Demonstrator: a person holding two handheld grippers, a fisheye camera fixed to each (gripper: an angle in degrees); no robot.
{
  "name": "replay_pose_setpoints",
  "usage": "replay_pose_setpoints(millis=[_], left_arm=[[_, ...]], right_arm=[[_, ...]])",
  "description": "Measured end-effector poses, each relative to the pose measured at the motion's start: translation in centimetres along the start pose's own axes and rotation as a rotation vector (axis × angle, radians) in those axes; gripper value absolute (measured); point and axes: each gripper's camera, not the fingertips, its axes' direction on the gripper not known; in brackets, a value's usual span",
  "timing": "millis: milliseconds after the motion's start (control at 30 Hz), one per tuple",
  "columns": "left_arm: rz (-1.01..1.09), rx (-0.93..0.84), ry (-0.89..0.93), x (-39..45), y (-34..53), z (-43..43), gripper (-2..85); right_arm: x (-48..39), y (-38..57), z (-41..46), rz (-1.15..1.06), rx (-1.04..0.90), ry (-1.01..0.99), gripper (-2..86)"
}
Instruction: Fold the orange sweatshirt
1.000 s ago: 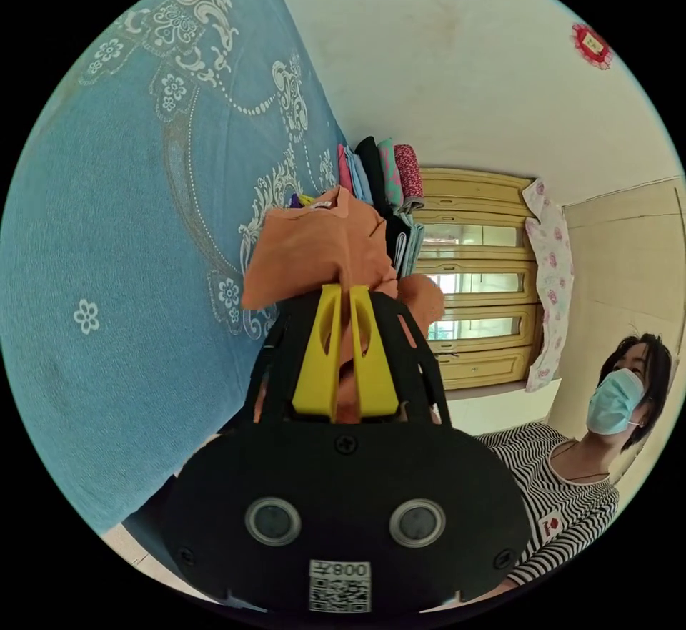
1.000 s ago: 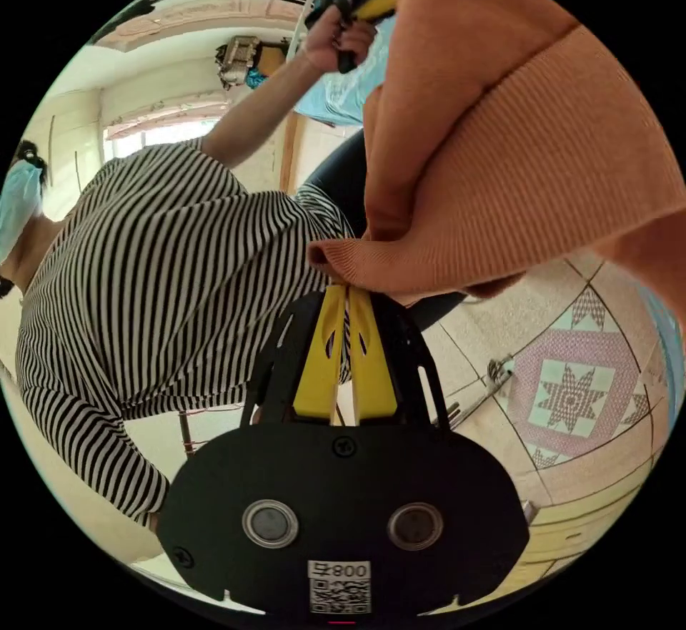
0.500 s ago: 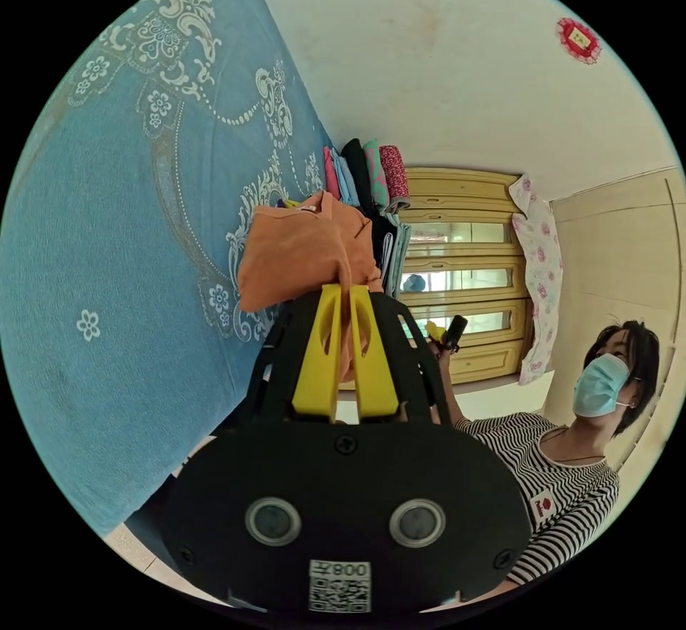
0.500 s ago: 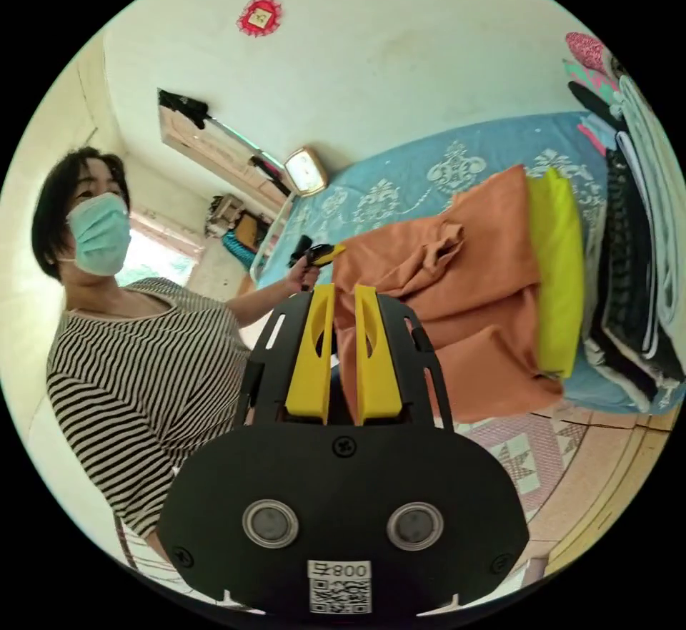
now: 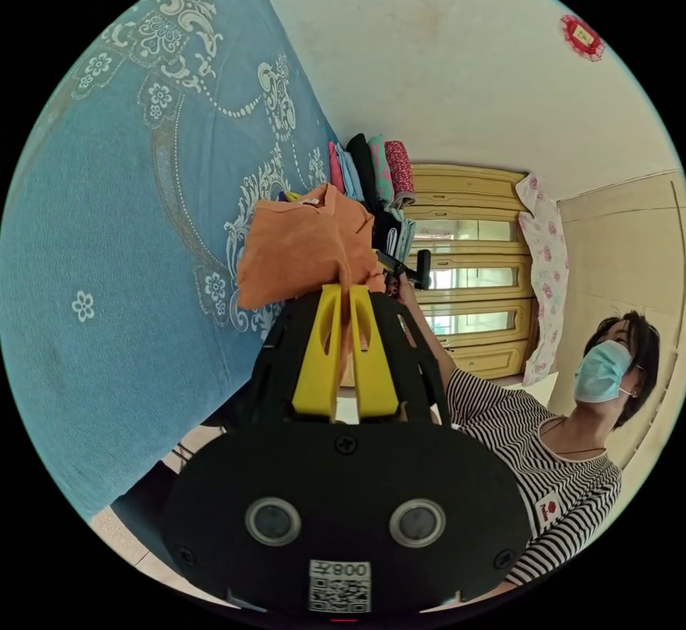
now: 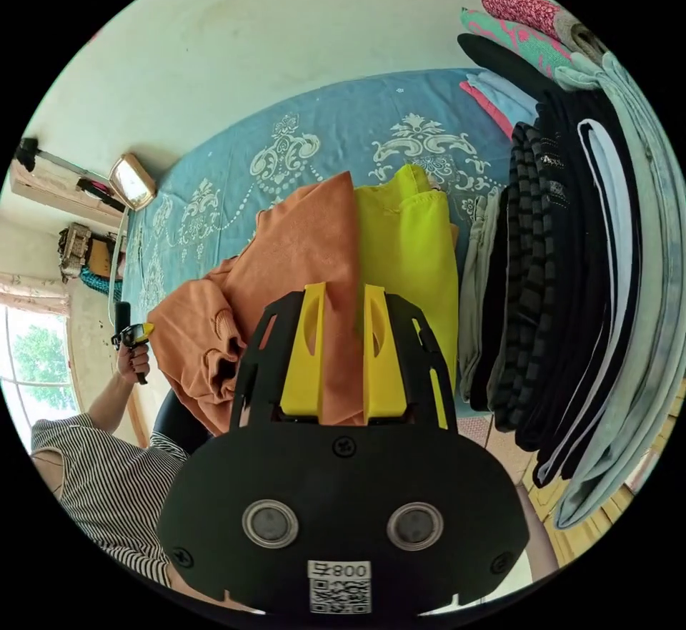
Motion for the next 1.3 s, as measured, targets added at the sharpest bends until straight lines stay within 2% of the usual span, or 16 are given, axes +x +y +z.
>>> replay_pose_setpoints(millis=[133,267,700,867,1300], left_arm=[[0.015,0.003,0.008,2.6,0.7,0.3,1.8],[0.082,0.000,0.029,6.9,1.9,0.6,1.8],[0.361,0.001,0.111,22.1,11.2,-1.9,1.7],[0.481,0.110,0.182,28.4,15.7,-7.0,1.6],[0.834,0.401,0.166,44.5,25.0,-21.5,1.7]], right_arm=[[1.6,3.1,-1.8,0.028,0.064,-0.098,4.5],[0.7,7.4,-5.9,-0.032,0.150,-0.137,2.3],[-4.9,30.9,-22.4,-0.196,0.433,-0.175,0.9],[-8.7,37.9,-28.2,-0.289,0.532,-0.182,0.9],[-19.6,48.6,-42.1,-0.624,0.805,-0.264,0.7]])
